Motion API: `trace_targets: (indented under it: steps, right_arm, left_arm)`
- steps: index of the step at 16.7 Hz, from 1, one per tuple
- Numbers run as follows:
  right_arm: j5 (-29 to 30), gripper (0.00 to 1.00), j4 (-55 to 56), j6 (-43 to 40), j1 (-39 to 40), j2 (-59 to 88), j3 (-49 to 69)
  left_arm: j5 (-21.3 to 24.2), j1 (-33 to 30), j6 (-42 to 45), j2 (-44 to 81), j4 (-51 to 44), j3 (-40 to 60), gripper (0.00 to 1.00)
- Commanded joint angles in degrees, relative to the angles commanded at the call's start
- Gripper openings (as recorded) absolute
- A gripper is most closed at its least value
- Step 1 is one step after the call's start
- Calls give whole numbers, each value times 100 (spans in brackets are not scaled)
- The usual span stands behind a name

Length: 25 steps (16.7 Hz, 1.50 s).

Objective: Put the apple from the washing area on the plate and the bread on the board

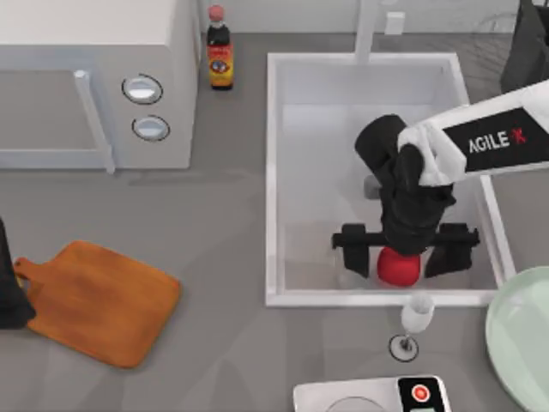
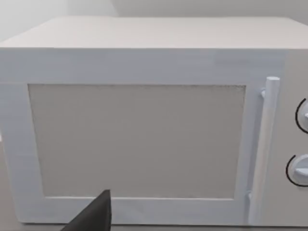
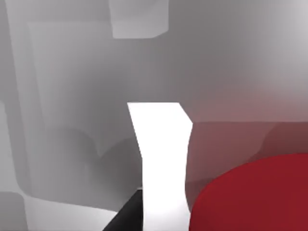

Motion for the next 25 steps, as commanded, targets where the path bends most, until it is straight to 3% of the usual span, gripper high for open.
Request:
trace_targets:
  steps: [4,5,15,21,25]
  right_arm:
    - [0,2,0,0,0,0,0]
    - [0,0,0,0,0,0,0]
    - [123,0,-300,-65,-10,-427,147]
    - [114,0,-1688,-76,-11,-1191,673]
    - [112,0,-2002,-85,-17,-1447,814]
  left_arm:
    - [0,0,0,0,0,0,100]
    - [0,0,0,0,0,0,100]
    - [0,0,0,0,0,0,100]
    - [0,0,0,0,0,0,100]
    - [0,0,0,0,0,0,100]
